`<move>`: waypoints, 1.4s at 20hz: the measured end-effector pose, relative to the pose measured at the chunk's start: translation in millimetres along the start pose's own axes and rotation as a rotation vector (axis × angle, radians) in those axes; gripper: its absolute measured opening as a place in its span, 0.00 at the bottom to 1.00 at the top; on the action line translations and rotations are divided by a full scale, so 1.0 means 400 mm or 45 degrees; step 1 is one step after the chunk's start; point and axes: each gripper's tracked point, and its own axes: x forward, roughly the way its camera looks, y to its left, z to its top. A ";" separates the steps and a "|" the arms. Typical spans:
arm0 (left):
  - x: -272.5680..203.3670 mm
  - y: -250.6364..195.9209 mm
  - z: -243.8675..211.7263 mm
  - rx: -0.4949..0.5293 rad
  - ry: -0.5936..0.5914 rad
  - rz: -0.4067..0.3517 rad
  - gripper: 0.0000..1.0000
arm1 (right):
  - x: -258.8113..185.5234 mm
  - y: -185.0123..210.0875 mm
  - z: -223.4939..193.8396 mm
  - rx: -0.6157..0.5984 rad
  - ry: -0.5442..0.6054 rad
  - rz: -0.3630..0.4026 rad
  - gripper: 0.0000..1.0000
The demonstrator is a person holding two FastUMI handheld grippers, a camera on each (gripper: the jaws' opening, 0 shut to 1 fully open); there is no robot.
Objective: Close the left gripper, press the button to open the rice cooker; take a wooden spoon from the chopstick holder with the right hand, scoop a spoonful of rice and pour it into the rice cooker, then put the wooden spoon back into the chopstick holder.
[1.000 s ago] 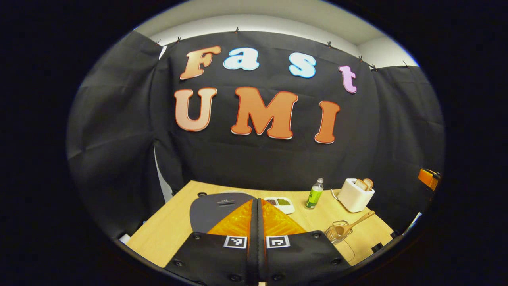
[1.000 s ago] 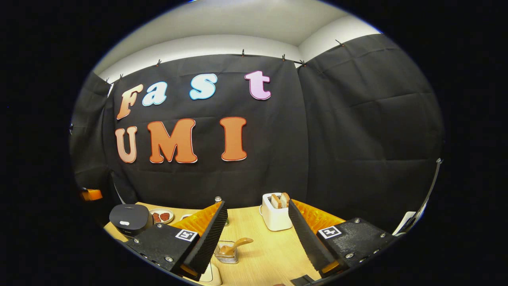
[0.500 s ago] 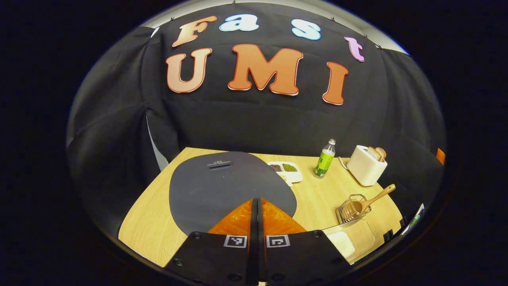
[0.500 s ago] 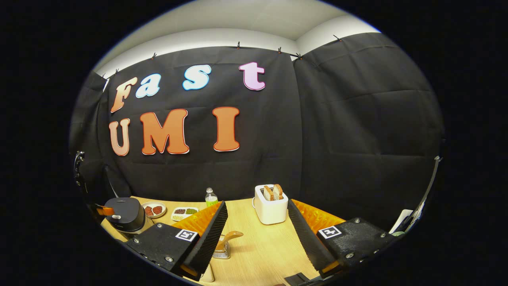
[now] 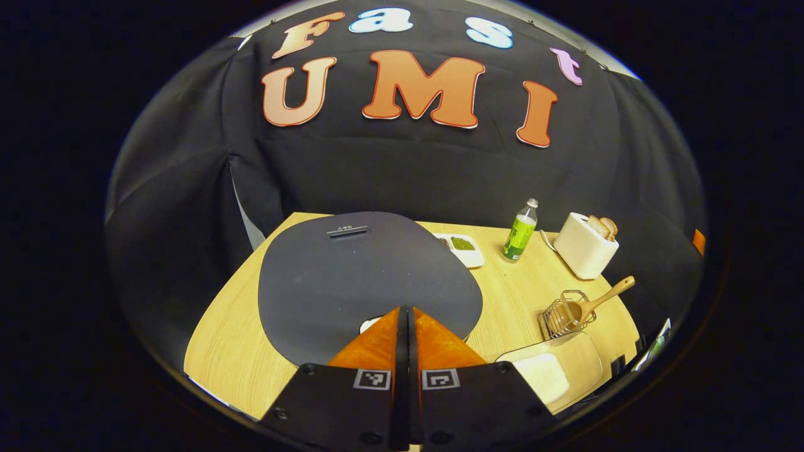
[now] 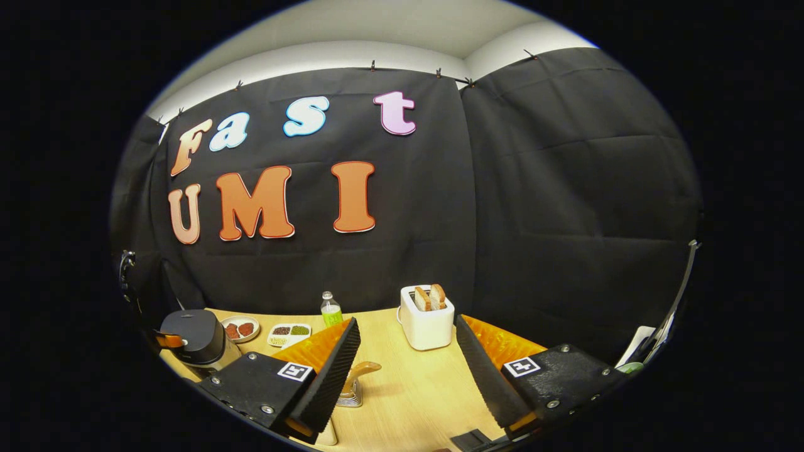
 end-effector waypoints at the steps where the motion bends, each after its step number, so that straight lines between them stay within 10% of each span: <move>1: 0.006 0.000 -0.005 0.003 -0.006 0.002 0.05 | 0.000 0.007 -0.006 0.006 0.008 0.008 0.95; 12: -0.209 0.039 0.285 -0.013 -0.363 0.075 0.04 | -0.017 -0.004 -0.028 0.054 0.031 0.051 1.00; 28: -0.475 0.087 0.376 0.050 -0.649 0.238 0.05 | 0.096 0.069 -0.174 0.152 0.118 0.195 1.00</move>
